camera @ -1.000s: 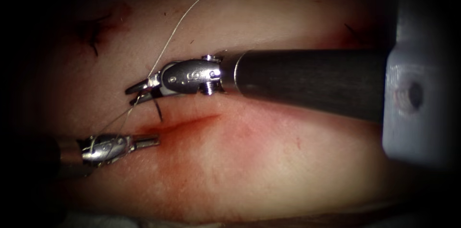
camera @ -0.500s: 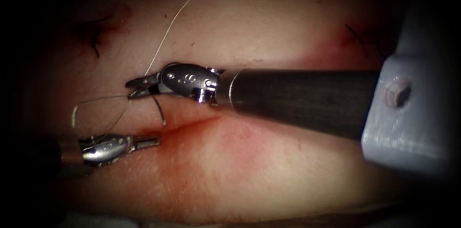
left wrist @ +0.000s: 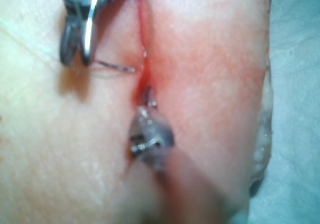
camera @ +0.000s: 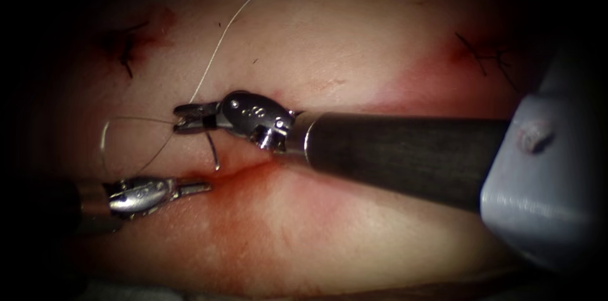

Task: Wound Closure

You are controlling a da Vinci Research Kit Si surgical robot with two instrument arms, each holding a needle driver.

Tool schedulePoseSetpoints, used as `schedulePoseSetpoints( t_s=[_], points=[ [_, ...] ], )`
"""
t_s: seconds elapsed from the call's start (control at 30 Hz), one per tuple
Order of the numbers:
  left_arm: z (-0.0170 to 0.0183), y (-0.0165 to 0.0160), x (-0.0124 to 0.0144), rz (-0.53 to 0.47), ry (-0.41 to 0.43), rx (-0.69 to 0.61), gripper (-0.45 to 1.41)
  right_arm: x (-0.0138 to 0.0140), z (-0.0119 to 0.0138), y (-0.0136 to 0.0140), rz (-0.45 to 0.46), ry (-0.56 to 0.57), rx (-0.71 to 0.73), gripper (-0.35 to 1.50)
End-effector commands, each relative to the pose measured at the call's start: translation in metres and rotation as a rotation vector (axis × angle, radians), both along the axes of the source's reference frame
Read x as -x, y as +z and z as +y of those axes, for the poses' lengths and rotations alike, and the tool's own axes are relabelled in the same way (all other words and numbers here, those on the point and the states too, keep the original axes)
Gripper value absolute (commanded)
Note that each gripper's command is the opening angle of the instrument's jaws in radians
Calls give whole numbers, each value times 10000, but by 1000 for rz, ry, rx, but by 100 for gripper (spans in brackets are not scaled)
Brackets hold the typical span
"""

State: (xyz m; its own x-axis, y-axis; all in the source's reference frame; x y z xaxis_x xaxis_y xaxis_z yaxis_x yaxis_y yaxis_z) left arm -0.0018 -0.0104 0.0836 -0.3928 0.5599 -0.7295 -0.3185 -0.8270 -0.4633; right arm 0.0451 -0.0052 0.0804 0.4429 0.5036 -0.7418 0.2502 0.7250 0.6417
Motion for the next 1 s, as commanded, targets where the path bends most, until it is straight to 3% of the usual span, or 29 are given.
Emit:
schedulePoseSetpoints(
  t_s=[0.03,0.33,0.6,0.8,0.9,1.0],
  points=[
    [-7,6,6,-2,1,-4,5,-10,-14,5,10,-12,-26,-35],
    [-6,7,5,0,-1,-3,5,-9,-30,9,-46,-15,-198,-35],
    [-7,7,7,2,-3,-2,4,-8,-21,7,-80,78,-273,-35],
    [-11,8,11,7,-5,-1,4,-10,11,-5,26,75,108,-35],
    [-11,8,11,9,-4,-2,4,-10,31,-24,82,64,300,-35],
    [-11,8,11,9,-4,-2,4,-11,36,-30,102,50,366,-35]
  ],
)
